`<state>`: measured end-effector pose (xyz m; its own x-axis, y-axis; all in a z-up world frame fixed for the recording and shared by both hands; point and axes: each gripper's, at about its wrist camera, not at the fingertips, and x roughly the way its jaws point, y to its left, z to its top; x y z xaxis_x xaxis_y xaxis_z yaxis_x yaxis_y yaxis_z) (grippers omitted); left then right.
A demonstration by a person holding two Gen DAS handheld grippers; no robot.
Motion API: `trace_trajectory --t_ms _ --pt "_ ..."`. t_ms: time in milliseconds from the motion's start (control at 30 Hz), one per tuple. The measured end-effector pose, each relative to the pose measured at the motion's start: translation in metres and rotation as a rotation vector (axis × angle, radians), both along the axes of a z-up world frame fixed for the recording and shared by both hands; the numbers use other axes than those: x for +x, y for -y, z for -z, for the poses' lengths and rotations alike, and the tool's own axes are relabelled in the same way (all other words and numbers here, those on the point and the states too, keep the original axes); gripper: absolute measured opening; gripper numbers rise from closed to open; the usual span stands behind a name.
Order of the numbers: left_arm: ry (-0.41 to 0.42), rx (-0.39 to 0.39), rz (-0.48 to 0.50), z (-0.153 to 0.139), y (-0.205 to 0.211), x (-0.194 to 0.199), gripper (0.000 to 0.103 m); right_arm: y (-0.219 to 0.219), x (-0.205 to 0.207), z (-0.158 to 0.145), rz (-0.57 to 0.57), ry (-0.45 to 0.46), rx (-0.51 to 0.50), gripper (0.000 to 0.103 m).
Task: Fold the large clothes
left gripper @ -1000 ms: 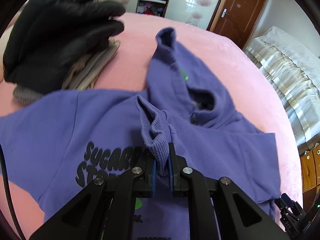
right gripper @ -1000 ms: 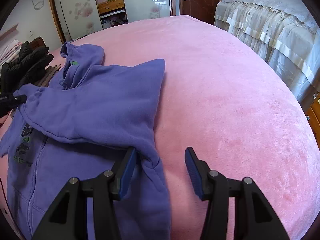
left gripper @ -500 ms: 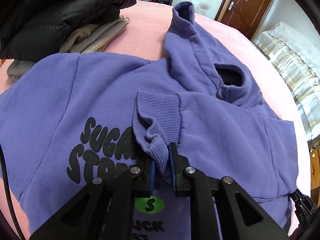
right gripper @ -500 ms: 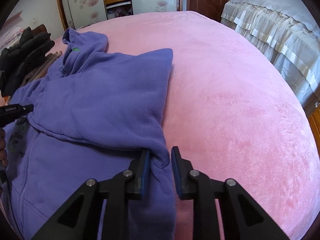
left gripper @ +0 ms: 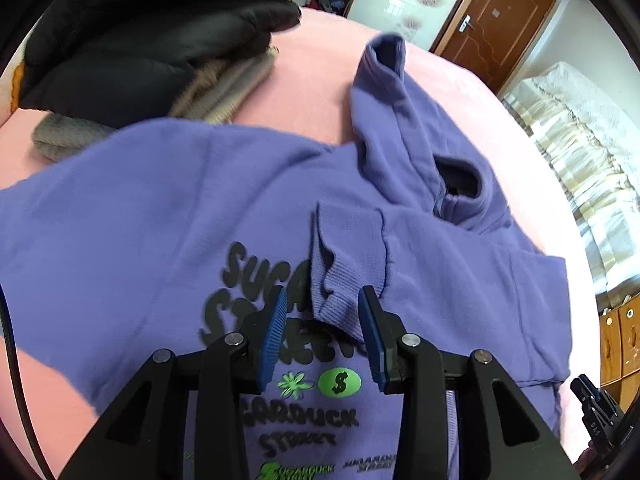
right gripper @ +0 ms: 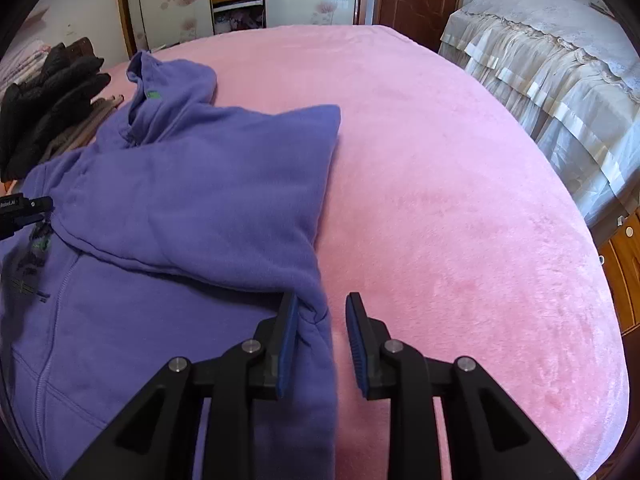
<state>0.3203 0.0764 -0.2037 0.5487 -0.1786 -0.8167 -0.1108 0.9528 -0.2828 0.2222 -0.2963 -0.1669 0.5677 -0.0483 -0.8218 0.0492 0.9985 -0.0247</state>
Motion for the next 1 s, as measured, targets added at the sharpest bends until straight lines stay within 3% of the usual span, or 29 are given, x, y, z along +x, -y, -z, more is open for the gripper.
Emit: trace_trajectory --t_ms 167,333,500,733,800,867,1000 --pt "0.054 0.005 0.023 -0.026 0.013 -0.005 0.036 -0.006 0.004 -0.029 -0.012 0.06 0.011 0.025" --pt "0.039 0.012 0.046 -0.024 0.046 0.014 0.036 -0.026 0.044 -0.035 -0.044 0.065 0.016 0.025" --pt "-0.012 0.037 0.054 0.0 0.071 0.042 0.036 -0.043 0.11 -0.02 -0.084 0.026 0.063 0.025" --pt "-0.065 0.13 0.05 0.032 0.07 0.066 0.036 -0.044 0.173 0.014 -0.05 -0.068 -0.021 0.024" --pt "-0.071 0.113 0.06 0.034 0.065 0.068 0.036 -0.038 0.178 0.022 -0.048 -0.086 -0.054 0.018" --pt "-0.072 0.113 0.073 0.037 0.06 0.07 0.036 -0.032 0.176 0.024 -0.049 -0.077 -0.101 0.003" --pt "-0.063 0.143 0.106 0.04 0.06 0.071 0.036 -0.02 0.173 0.024 -0.046 -0.068 -0.066 0.0"
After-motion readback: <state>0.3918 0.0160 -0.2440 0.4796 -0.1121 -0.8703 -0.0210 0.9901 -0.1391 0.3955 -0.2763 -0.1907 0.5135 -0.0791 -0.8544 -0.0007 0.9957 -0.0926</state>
